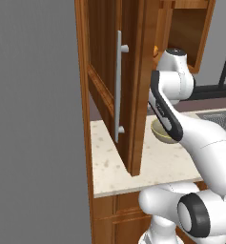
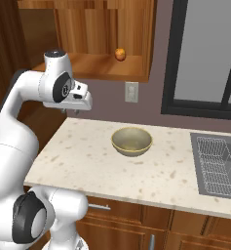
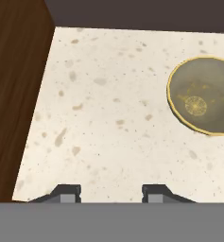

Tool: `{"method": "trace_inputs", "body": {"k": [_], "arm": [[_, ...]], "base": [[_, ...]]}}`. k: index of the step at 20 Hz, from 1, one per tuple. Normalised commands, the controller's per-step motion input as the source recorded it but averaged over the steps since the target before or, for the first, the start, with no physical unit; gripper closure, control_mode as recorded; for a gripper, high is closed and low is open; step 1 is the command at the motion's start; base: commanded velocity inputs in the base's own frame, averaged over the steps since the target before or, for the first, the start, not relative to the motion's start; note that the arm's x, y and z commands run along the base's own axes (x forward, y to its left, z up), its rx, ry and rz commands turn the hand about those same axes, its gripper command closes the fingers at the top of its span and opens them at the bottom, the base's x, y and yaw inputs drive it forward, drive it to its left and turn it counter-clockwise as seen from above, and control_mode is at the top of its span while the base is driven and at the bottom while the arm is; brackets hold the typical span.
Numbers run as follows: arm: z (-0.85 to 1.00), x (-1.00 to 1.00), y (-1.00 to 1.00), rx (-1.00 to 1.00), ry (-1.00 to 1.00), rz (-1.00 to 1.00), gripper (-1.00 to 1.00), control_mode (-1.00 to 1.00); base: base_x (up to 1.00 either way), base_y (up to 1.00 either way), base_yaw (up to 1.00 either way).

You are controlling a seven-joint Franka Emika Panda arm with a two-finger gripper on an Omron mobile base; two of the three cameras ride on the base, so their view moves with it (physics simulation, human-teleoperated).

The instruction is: Pick the peachs from the cabinet and place them in one bowl. Pick the squash from the sink and place it in the other bowl.

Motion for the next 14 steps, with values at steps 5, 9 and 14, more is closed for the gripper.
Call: {"method": "trace_inputs", "body": {"k": [5, 9, 14], "arm": [[0.0, -0.03, 0.0, 0.0, 0.0, 0.0, -1.0, -1.0], [0.0, -0.01, 0.01, 0.0, -0.05, 0.0, -1.0, -1.0], [0.0, -0.01, 0.12, 0.0, -0.12, 0.0, -1.0, -1.0]], "base": [[0.0, 0.0, 0.0], [0.0, 0.0, 0.0], [0.0, 0.0, 0.0]]}}
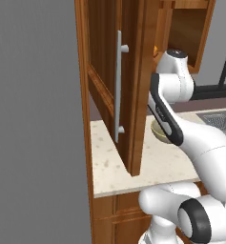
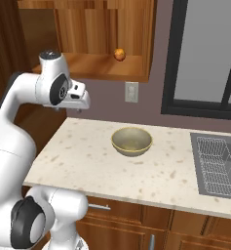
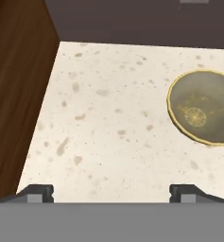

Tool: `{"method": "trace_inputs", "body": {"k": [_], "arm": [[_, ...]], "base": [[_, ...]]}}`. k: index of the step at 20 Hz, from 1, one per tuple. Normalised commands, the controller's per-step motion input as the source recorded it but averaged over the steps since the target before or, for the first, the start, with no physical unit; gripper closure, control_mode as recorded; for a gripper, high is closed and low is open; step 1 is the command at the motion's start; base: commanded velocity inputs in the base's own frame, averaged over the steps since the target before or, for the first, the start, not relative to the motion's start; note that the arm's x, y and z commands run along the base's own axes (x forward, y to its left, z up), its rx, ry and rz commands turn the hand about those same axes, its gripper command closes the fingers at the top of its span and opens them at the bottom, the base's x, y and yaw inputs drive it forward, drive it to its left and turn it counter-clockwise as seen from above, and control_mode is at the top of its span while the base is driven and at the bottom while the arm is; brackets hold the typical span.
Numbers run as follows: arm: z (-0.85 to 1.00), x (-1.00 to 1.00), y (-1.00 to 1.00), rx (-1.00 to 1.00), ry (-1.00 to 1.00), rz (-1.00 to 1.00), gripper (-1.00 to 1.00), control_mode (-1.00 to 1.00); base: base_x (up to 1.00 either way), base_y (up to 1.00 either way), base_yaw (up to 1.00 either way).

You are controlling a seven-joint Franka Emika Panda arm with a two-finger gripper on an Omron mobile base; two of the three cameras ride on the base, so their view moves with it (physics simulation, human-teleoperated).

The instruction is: Pick the peachs from the cabinet and place them in one bowl. Pick the squash from the sink and place it in the other bowl.

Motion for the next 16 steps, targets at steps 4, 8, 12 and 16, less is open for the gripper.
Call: {"method": "trace_inputs", "body": {"k": [4, 8, 12, 16], "arm": [[0.19, 0.0, 0.14, 0.0, -0.06, 0.0, -1.0, -1.0], [0.37, -0.04, 0.0, 0.0, -0.07, 0.01, -1.0, -1.0], [0.49, 0.0, 0.0, 0.02, -0.12, 0.03, -1.0, -1.0], [0.42, 0.07, 0.0, 0.09, -0.16, 0.04, -1.0, -1.0]], "base": [[0.0, 0.0, 0.0], [0.0, 0.0, 0.0], [0.0, 0.0, 0.0], [0.0, 0.0, 0.0]]}}
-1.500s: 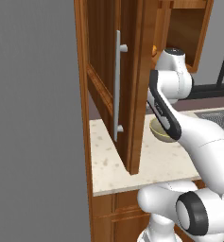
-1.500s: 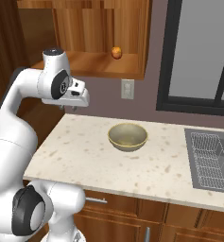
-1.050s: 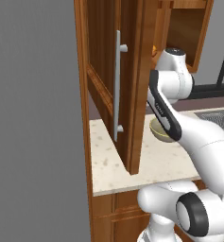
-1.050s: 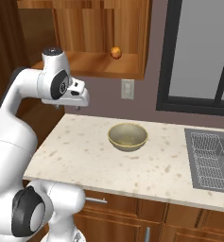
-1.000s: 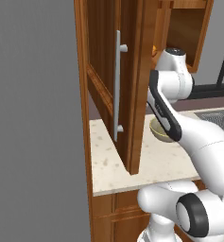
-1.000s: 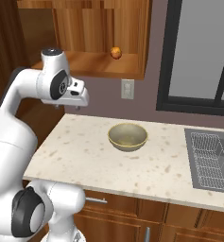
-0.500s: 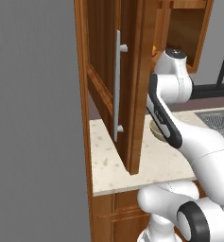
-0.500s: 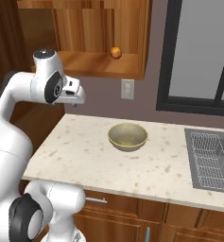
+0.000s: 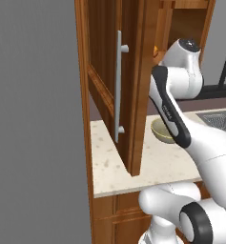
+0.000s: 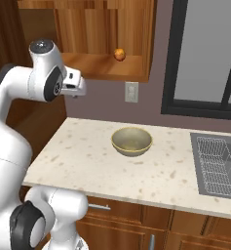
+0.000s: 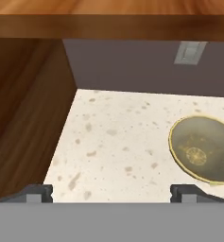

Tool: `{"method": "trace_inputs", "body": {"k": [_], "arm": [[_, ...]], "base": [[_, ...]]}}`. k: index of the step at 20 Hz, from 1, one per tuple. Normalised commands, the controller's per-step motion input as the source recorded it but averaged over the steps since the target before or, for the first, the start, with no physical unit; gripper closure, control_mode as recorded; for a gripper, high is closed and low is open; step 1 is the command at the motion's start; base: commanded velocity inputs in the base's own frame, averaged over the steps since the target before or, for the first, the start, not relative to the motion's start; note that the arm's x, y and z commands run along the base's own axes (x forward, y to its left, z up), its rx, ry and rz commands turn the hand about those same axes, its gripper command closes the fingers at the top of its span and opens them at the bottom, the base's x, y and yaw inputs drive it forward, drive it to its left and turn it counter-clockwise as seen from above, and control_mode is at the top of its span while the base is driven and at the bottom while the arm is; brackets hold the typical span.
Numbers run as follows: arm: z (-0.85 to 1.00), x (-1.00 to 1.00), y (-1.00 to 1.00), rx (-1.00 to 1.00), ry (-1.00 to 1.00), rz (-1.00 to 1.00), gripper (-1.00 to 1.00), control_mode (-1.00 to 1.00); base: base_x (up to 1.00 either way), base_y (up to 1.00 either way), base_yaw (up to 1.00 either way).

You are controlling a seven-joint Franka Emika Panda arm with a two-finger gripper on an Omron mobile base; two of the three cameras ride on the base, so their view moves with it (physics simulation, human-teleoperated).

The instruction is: Pick the peachs from the cabinet and place them in one bowl. Pick the squash from the sink and place it in the other bowl.

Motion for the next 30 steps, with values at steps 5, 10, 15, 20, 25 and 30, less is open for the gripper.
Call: {"method": "trace_inputs", "body": {"k": [5, 10, 15, 20, 25, 30], "arm": [[0.34, 0.34, 0.0, 0.08, -0.24, 0.06, -1.0, -1.0], [0.4, 0.35, 0.0, 0.01, -0.16, 0.06, -1.0, -1.0], [0.5, 0.24, 0.0, 0.0, 0.0, 0.01, -1.0, -1.0], [0.41, 0.31, 0.0, -0.02, 0.04, 0.0, -1.0, -1.0], [0.07, 0.36, 0.0, 0.0, -0.03, 0.0, -1.0, -1.0], [-0.02, 0.39, 0.04, 0.0, -0.14, 0.0, -1.0, -1.0]], "base": [[0.0, 0.0, 0.0], [0.0, 0.0, 0.0], [0.0, 0.0, 0.0], [0.0, 0.0, 0.0], [0.0, 0.0, 0.0], [0.0, 0.0, 0.0]]}}
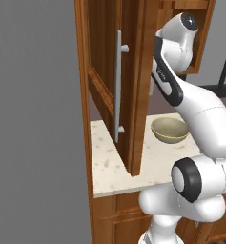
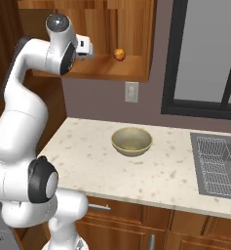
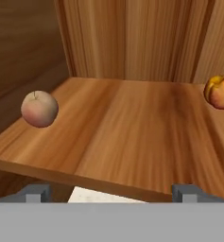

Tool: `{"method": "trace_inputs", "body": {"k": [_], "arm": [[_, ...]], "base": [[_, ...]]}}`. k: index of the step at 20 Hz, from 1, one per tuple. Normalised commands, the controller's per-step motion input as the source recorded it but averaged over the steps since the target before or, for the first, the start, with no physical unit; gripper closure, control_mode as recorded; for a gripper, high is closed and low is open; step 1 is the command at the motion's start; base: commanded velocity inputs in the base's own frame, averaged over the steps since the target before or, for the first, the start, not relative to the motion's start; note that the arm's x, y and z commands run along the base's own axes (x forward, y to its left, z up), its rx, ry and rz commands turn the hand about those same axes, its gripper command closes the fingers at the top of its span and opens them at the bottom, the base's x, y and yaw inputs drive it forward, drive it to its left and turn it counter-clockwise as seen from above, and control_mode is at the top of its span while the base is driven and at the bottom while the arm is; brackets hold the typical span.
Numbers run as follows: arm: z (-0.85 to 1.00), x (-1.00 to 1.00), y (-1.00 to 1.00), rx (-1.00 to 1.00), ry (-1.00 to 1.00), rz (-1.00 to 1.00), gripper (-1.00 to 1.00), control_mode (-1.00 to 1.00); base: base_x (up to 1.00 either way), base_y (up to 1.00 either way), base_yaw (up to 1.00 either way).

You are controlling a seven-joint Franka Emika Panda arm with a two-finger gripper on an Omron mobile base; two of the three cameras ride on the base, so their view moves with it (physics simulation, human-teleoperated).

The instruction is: Pick the peachs from the cabinet and place them in one bowl. Pick the squash from the sink and place it in the other bowl.

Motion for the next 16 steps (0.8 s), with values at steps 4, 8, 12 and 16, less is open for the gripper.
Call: {"method": "trace_inputs", "body": {"k": [4, 8, 12, 16], "arm": [[0.0, 0.63, 0.2, 0.0, -0.06, 0.0, -1.0, -1.0], [0.0, 0.61, 0.31, 0.0, -0.04, 0.0, -1.0, -1.0], [0.26, 0.18, 0.18, 0.0, 0.01, 0.0, -1.0, -1.0], [0.34, 0.04, 0.01, 0.0, 0.03, 0.02, -1.0, -1.0]], "base": [[0.0, 0.0, 0.0], [0.0, 0.0, 0.0], [0.0, 0.0, 0.0], [0.0, 0.0, 0.0]]}}
